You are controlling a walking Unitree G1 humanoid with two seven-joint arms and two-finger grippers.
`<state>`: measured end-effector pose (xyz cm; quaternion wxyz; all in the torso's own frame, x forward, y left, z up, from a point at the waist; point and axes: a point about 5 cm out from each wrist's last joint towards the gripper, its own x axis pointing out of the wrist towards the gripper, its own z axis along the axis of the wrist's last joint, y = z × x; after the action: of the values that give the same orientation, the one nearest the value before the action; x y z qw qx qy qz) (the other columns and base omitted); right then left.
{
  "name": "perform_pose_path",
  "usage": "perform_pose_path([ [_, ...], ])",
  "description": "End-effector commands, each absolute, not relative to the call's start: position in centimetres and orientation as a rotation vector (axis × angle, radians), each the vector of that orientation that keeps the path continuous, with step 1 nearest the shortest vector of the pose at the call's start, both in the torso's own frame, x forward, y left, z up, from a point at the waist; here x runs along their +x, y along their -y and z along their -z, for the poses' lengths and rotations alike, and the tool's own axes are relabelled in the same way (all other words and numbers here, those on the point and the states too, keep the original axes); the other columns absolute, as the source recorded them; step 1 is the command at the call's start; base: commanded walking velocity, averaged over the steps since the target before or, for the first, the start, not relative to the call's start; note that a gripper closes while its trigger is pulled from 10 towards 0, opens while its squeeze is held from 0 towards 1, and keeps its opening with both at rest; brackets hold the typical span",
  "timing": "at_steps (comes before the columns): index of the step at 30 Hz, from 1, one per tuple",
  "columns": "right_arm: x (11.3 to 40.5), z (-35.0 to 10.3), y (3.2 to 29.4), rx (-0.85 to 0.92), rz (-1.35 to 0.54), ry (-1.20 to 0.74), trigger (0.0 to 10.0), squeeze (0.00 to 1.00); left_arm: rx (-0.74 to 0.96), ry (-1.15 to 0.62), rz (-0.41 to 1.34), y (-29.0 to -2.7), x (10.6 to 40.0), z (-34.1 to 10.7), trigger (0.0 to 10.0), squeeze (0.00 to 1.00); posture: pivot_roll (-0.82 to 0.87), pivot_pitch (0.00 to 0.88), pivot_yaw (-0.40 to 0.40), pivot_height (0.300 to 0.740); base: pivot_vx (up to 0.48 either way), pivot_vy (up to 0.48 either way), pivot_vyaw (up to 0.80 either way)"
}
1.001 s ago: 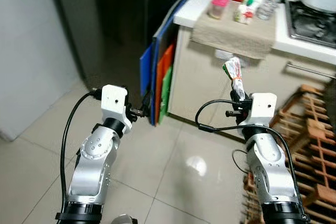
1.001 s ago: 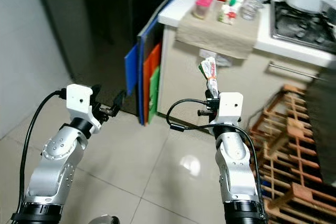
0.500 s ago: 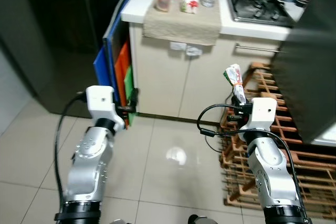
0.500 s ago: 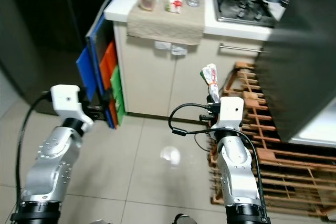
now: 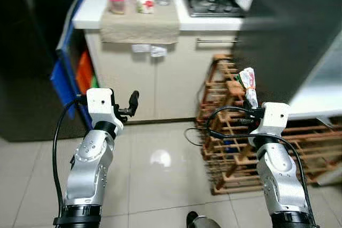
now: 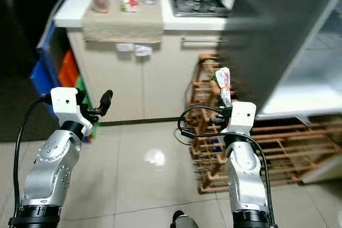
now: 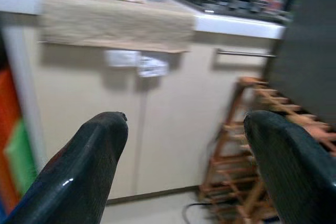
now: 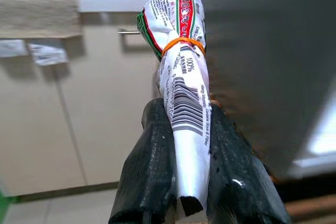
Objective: Restocking fridge
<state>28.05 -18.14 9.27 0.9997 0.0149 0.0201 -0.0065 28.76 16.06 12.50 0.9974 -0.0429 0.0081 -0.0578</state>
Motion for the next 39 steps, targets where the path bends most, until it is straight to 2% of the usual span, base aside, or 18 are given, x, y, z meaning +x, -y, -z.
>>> perform_pose_path([
  [1, 28.5, -10.0, 17.8, 0.016, -0.013, -0.004, 10.0, 0.00, -0.085, -0.014, 0.141, -15.6, 29.0, -12.7, 10.0, 0.00, 0.01, 0.000, -0.022, 0.740, 0.000, 0.000, 0.00],
  [22, 29.7, -10.4, 17.7, -0.003, -0.034, 0.018, 10.0, 0.00, -0.139, 0.030, 0.195, -15.0, 29.2, -13.1, 10.0, 0.00, 0.00, 0.000, -0.018, 0.740, 0.000, 0.000, 0.00],
  [37, 29.7, -10.3, 17.8, -0.008, -0.037, 0.015, 10.0, 0.00, -0.167, 0.046, 0.218, -14.6, 29.0, -13.2, 10.0, 0.00, -0.01, 0.000, -0.017, 0.740, 0.000, -0.465, 0.00],
  [39, 29.7, -10.3, 17.9, -0.009, -0.036, 0.016, 10.0, 0.00, -0.178, 0.051, 0.215, -14.6, 28.9, -13.3, 10.0, 0.00, -0.01, 0.000, -0.017, 0.740, 0.000, 0.000, 0.00],
])
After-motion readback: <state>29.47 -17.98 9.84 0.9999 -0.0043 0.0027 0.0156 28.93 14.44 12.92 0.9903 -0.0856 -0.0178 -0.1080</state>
